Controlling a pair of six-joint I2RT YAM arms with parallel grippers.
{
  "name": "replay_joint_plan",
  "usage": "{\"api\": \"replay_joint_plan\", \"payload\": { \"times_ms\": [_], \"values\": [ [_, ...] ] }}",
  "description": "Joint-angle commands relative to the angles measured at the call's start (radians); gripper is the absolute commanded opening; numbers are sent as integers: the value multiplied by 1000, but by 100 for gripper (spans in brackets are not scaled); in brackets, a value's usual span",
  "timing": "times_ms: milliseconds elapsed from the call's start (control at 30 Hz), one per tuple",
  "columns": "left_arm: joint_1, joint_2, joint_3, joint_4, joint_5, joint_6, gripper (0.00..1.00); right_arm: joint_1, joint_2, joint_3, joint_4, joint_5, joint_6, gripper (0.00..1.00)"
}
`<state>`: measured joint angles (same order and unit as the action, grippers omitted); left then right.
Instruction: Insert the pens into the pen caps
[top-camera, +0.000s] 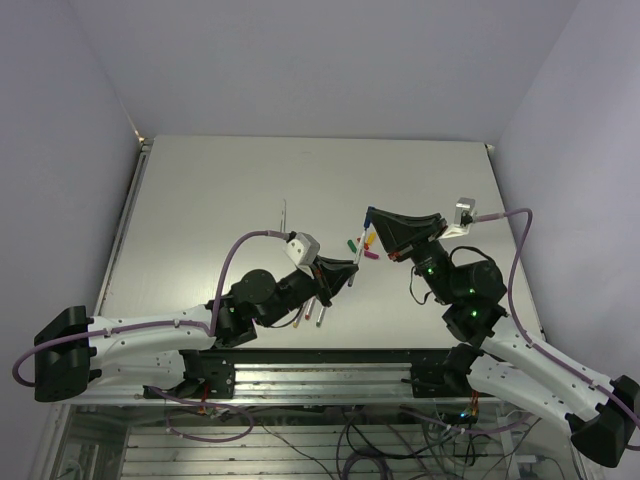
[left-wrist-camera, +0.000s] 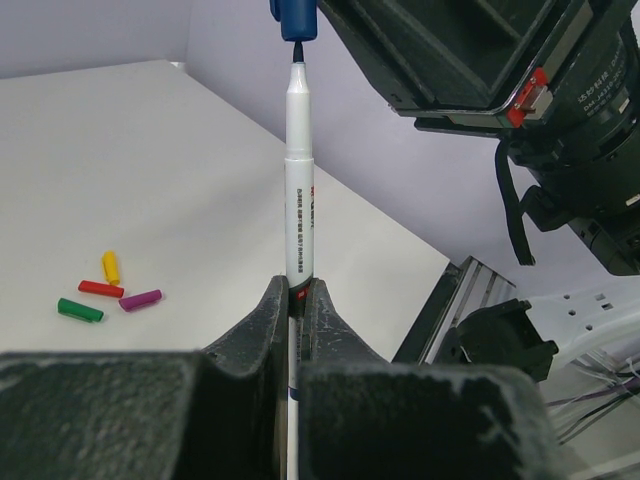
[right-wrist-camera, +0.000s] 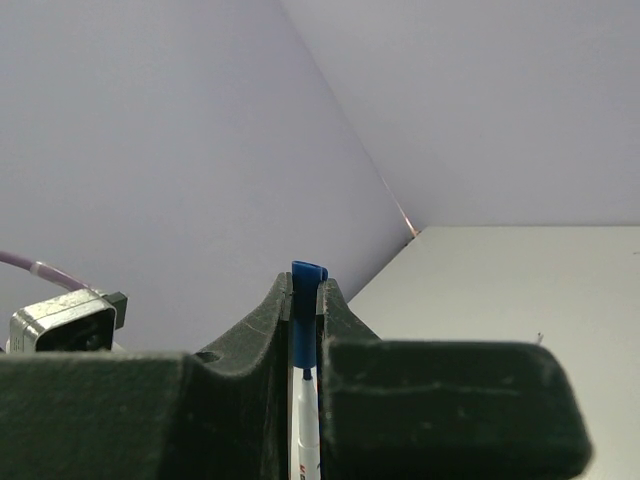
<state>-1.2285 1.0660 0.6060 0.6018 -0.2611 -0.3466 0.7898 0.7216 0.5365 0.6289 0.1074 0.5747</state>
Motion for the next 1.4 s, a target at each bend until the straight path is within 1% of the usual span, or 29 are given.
{"api": "replay_joint_plan", "payload": {
  "times_ms": [0,400,600,667,867,1033,1133,1367],
  "values": [
    [-3,-16,20,50,-22,16,7,7,-13,-5,2,-12,-12,0],
    [-3,-22,2,95,-40,0,7,7,-13,-36,-13,-47,17,0],
    [-3,-33,-8,167,-69,-41,7,8,-14,-64,-32,-104,24,0],
    [-4,-32,11,162,-70,-50,7,7,-10,-70,-47,-122,18,0],
    [-2,-22,90,93,-84,-66,7,6,-7,-69,-121,-140,2,0],
    [4,-30,88,154,-98,-29,7,9,10,-58,-198,-159,0,0],
    [23,-34,103,146,-103,-17,7,10,33,-40,-261,-189,-5,0],
    [108,-51,88,189,-107,-41,7,49,68,-50,-370,-182,14,0]
  ]
}}
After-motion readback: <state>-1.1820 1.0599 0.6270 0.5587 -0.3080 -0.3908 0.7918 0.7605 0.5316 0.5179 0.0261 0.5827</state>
